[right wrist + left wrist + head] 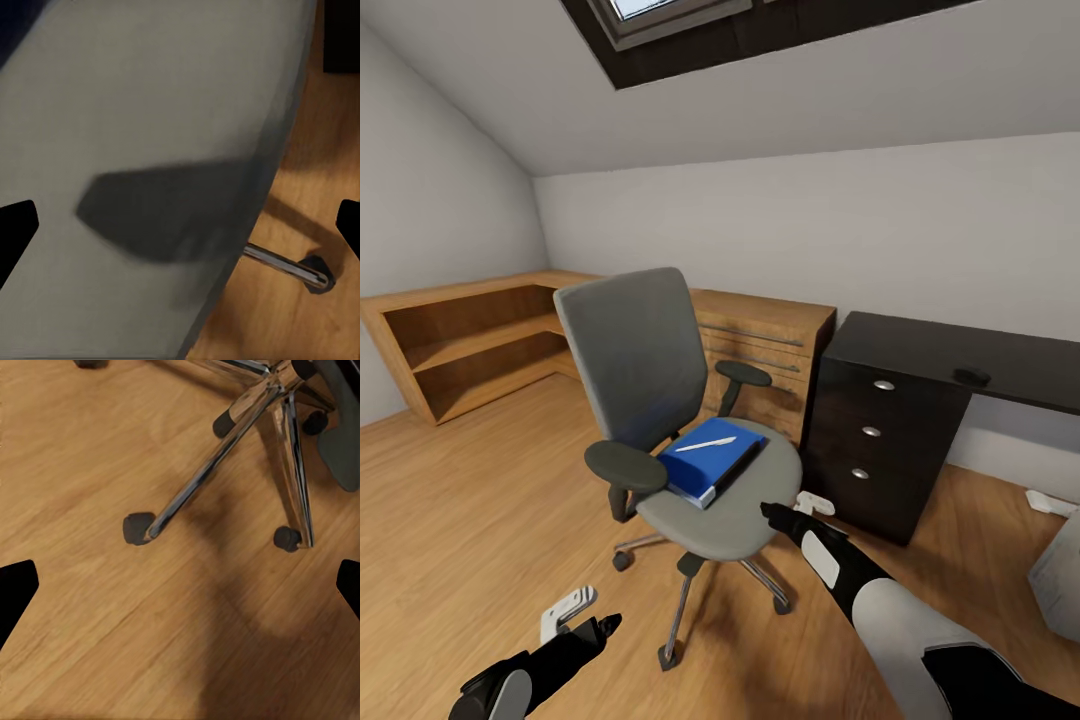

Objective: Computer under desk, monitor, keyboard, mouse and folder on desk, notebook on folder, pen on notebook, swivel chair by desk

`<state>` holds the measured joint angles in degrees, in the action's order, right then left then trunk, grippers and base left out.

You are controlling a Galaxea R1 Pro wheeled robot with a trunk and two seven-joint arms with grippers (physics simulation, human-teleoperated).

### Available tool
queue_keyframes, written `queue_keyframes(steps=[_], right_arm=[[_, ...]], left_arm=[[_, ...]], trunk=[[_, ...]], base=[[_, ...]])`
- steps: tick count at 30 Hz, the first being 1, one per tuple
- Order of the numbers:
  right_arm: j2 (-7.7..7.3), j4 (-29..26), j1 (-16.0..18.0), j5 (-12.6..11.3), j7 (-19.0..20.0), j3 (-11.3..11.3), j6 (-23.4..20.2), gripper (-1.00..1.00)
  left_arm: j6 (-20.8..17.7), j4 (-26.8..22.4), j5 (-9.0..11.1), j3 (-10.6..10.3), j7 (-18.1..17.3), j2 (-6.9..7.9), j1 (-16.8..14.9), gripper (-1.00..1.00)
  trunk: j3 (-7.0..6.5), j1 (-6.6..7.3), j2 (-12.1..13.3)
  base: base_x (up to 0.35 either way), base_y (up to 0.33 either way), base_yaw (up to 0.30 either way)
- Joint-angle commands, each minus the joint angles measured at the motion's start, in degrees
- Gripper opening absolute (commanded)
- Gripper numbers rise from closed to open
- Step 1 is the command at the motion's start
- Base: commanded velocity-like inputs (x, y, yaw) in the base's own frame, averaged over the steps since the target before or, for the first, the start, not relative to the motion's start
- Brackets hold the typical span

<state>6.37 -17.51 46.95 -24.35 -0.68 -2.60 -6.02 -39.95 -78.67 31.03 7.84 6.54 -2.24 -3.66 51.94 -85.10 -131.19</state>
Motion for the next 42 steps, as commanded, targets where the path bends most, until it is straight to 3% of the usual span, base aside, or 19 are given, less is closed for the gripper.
queue_keyframes(steps=[1,9,26,34,42], right_arm=[[-0.04,0.0,0.0,-0.4,-0.1,-0.4,-0.2,1.0],[-0.04,0.0,0.0,-0.4,-0.2,-0.4,-0.2,1.0],[-0.04,0.1,0.0,-0.5,-0.2,-0.4,-0.2,1.0],[0.05,0.3,0.0,-0.5,-0.1,-0.4,0.0,1.0],[-0.04,0.4,0.0,-0.4,-0.1,-0.4,0.0,1.0]], left_arm=[[-0.3,-0.1,0.6,0.1,0.4,-0.04,0.0,1.0],[-0.3,-0.1,0.6,0.1,0.4,-0.04,0.0,1.0],[-0.3,0.0,0.6,0.1,0.5,-0.1,0.0,1.0],[-0.3,0.0,0.6,0.1,0.4,-0.13,0.0,1.0],[-0.3,-0.1,0.6,0.1,0.2,-0.22,0.0,1.0]], trunk=[[0.06,0.01,0.0],[0.06,0.01,0.0],[0.06,0.01,0.0],[0.06,0.01,0.0],[0.06,0.01,0.0]], base=[[-0.29,0.0,0.0],[-0.218,0.0,0.007],[-0.01,0.0,0.181],[0.0,0.0,0.027],[0.263,0.0,0.0]])
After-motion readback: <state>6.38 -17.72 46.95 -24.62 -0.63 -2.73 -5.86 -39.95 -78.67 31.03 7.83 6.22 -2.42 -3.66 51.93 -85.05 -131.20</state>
